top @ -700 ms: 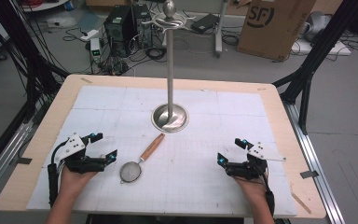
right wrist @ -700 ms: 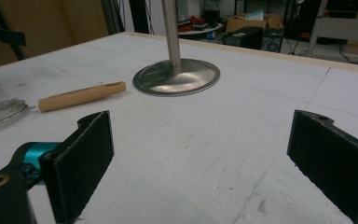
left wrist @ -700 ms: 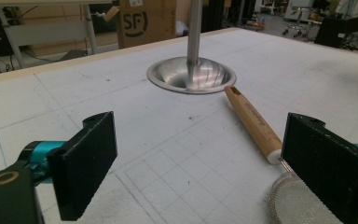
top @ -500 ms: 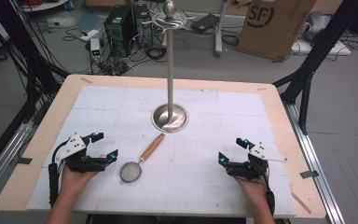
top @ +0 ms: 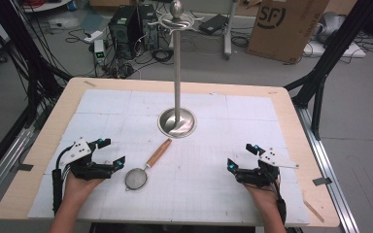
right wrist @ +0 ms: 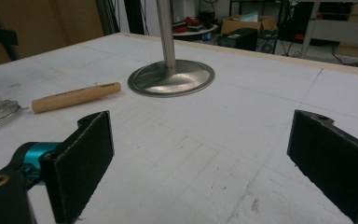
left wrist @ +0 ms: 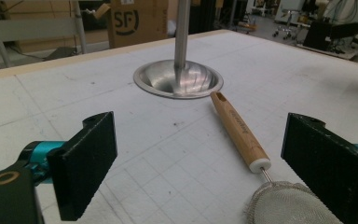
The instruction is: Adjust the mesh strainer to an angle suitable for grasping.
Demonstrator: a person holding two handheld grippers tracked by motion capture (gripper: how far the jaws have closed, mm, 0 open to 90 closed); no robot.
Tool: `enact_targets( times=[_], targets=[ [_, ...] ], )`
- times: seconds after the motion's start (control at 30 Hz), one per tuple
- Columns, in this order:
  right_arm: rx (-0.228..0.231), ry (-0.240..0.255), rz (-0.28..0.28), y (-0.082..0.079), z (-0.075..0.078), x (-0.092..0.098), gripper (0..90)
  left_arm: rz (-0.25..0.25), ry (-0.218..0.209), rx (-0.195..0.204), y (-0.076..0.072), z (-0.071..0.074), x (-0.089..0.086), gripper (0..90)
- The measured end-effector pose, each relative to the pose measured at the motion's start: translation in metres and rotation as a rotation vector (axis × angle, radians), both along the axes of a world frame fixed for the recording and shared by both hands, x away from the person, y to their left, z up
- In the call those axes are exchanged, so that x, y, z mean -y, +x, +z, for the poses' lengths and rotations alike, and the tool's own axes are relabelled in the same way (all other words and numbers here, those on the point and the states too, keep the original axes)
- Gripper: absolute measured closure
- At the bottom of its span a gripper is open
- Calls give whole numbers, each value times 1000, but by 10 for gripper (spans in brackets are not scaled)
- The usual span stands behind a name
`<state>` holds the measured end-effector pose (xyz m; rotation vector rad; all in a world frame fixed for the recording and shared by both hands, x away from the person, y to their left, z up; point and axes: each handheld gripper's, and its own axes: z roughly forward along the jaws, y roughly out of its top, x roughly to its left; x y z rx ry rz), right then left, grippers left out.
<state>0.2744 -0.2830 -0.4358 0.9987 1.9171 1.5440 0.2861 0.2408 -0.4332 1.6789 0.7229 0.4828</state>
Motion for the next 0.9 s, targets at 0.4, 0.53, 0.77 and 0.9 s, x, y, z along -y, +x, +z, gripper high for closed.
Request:
enact_targets(
  times=[0.4,0.53,0.77,0.9],
  targets=[
    [-3,-3,-5,1,0,1,58,-41,58,-25,10,15,23,110],
    [-1,-5,-10,1,0,1,58,-47,90,-49,15,19,34,112],
    [-9,1,-8,1,0,2,58,-97,205,-120,20,19,61,114],
    [-12,-1,-1,1,0,2,58,-110,263,-156,23,18,73,116]
  ],
)
